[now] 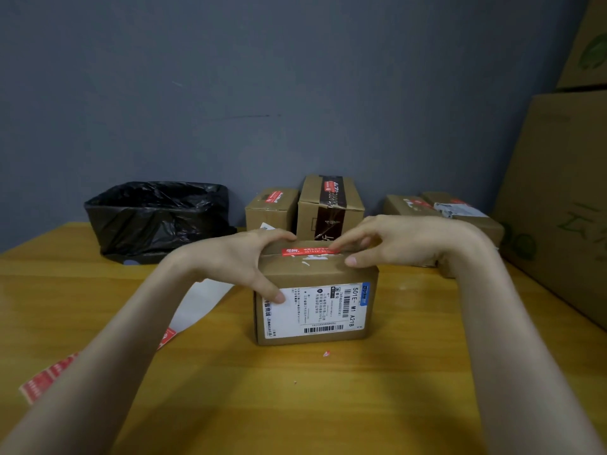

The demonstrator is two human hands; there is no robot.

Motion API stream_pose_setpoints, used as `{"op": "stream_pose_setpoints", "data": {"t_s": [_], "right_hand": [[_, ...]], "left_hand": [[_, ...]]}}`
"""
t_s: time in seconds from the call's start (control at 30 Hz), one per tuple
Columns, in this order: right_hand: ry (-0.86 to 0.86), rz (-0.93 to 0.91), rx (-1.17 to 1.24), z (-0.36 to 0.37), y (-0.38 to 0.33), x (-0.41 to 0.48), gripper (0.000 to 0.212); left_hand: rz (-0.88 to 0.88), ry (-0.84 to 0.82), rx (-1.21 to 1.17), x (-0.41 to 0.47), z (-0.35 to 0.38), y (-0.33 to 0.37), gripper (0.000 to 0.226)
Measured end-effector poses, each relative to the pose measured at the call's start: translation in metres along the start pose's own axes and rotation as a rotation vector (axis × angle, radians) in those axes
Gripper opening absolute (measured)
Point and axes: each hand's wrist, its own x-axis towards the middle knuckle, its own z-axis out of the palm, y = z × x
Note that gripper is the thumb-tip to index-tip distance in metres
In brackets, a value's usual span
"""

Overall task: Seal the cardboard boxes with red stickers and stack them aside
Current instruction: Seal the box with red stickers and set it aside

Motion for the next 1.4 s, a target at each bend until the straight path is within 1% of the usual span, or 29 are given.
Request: {"op": "stream_pose_setpoints", "data": {"t_s": [0.1, 0.17, 0.27, 0.37, 0.47, 0.6, 0.67, 0.73, 0.8, 0.93, 0.97, 1.03, 1.07, 1.17, 1.2, 1.3, 1.33, 1.4], "right_hand": [[0.115, 0.024, 0.068, -0.006, 0.010, -0.002, 0.041], [0.249, 0.038, 0.132, -0.010, 0.019, -0.005, 0.035], [0.445, 0.071, 0.333, -0.013, 0.025, -0.010, 0.031], [0.597, 0.153, 0.514, -0.015, 0.025, -0.012, 0.041], [0.679, 0.263, 0.530, -0.014, 0.023, -0.010, 0.057], [0.706, 0.389, 0.538, -0.014, 0.021, -0.008, 0.087], [0.693, 0.409, 0.595, -0.014, 0.019, -0.010, 0.091], [0.679, 0.407, 0.669, -0.014, 0.018, -0.010, 0.090], [0.673, 0.385, 0.759, -0.015, 0.018, -0.012, 0.092], [0.610, 0.253, 0.992, -0.016, 0.026, -0.015, 0.112], [0.595, 0.220, 1.023, -0.015, 0.028, -0.013, 0.112], [0.600, 0.163, 1.084, -0.012, 0.035, -0.008, 0.104], [0.615, 0.135, 1.132, -0.010, 0.040, -0.005, 0.094], [0.656, 0.080, 1.317, -0.006, 0.051, 0.001, 0.054], [0.655, 0.079, 1.362, -0.005, 0.054, 0.001, 0.045], [0.654, 0.097, 1.489, -0.003, 0.061, 0.002, 0.029], [0.669, 0.098, 1.518, -0.003, 0.063, 0.003, 0.028], [0.720, 0.107, 1.533, -0.004, 0.068, 0.005, 0.034]], "left_hand": [[-0.001, 0.058, -0.252, -0.002, 0.002, 0.003, 0.086], [0.001, 0.122, -0.396, -0.003, 0.002, 0.008, 0.079], [0.007, 0.235, -0.580, -0.001, 0.003, 0.016, 0.078], [0.028, 0.351, -0.687, 0.004, 0.005, 0.029, 0.074], [0.041, 0.485, -0.766, 0.013, 0.010, 0.044, 0.075], [0.018, 0.693, -0.686, 0.027, 0.017, 0.065, 0.090], [0.054, 0.778, -0.687, 0.032, 0.021, 0.078, 0.086], [0.096, 0.837, -0.645, 0.038, 0.024, 0.093, 0.082], [0.129, 0.886, -0.605, 0.046, 0.028, 0.107, 0.083], [0.182, 0.960, -0.511, 0.062, 0.041, 0.129, 0.089], [0.190, 0.971, -0.479, 0.067, 0.044, 0.133, 0.091], [0.202, 0.980, -0.420, 0.076, 0.051, 0.139, 0.092], [0.209, 0.969, -0.395, 0.080, 0.054, 0.141, 0.092], [0.251, 0.898, -0.364, 0.089, 0.060, 0.137, 0.094], [0.270, 0.867, -0.364, 0.090, 0.061, 0.135, 0.095], [0.305, 0.774, -0.335, 0.091, 0.062, 0.132, 0.095], [0.313, 0.746, -0.334, 0.092, 0.061, 0.132, 0.095], [0.325, 0.695, -0.378, 0.093, 0.056, 0.133, 0.093]]}}
